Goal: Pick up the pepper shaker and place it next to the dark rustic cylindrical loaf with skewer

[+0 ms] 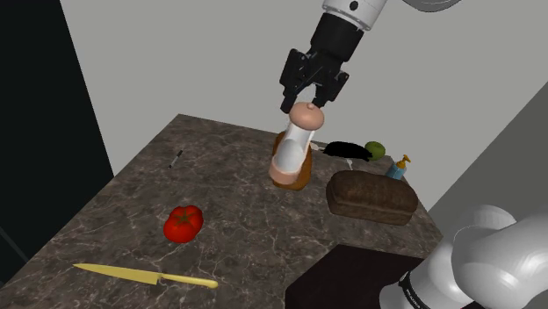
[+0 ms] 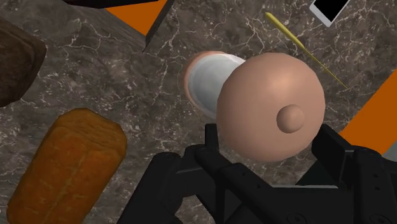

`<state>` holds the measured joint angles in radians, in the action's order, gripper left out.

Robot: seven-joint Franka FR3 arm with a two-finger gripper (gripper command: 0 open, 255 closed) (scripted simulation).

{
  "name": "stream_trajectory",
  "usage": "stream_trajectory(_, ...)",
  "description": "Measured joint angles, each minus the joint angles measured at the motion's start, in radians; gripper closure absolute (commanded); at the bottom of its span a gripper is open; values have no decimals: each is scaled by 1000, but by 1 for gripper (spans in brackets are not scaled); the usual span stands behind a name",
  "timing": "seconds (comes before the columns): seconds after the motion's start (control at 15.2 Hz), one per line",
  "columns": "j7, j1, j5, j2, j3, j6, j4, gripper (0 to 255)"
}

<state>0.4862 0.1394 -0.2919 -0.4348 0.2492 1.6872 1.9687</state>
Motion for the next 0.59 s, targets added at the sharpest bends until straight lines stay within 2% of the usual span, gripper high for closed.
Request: stream_trajectory(0.59,-207,-54,40,-98,-173,-64,87,255)
